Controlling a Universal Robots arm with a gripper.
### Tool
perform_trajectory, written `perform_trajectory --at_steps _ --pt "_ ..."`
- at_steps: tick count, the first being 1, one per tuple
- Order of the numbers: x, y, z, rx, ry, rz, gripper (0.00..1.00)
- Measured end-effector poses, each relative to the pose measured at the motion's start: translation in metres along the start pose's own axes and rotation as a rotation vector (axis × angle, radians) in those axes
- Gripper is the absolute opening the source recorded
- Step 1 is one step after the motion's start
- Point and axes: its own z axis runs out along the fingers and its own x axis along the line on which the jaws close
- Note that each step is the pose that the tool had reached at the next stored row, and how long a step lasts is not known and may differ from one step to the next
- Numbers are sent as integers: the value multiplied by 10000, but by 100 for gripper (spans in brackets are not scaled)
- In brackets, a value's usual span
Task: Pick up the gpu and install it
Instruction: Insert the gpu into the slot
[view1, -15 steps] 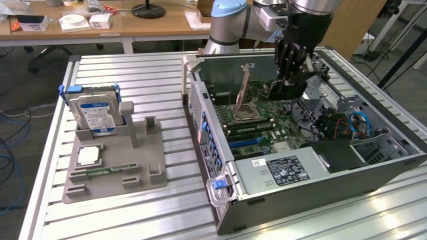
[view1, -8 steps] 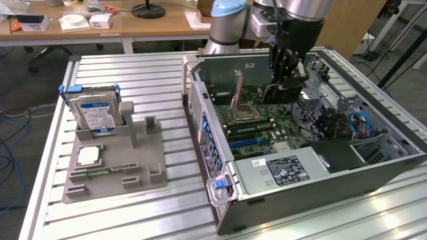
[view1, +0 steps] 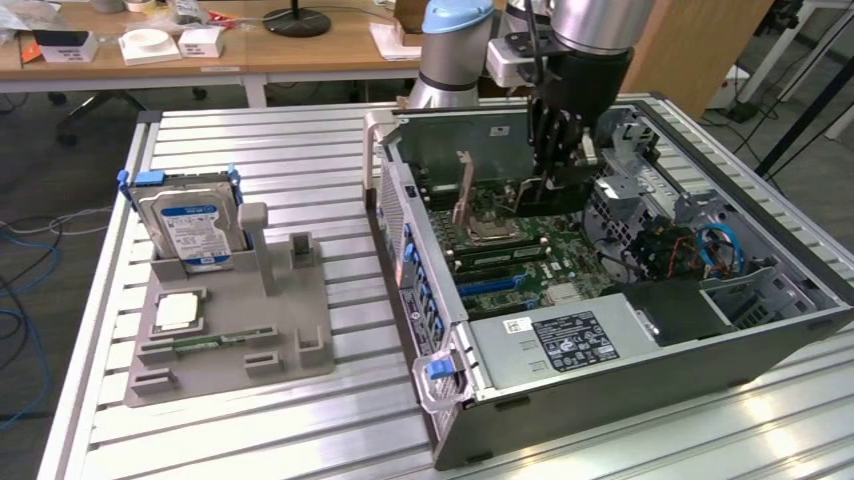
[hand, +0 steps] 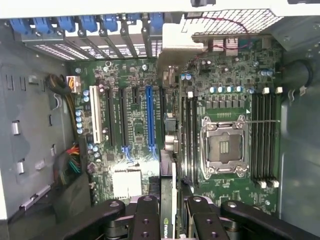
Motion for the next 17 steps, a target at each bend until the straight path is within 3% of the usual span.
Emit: perform_trajectory --at_steps 2,5,17 --pt "17 1 29 -51 4 -3 26" --pt "29 2 72 -198 14 -9 26" --pt "161 18 222 -175 5 -28 26"
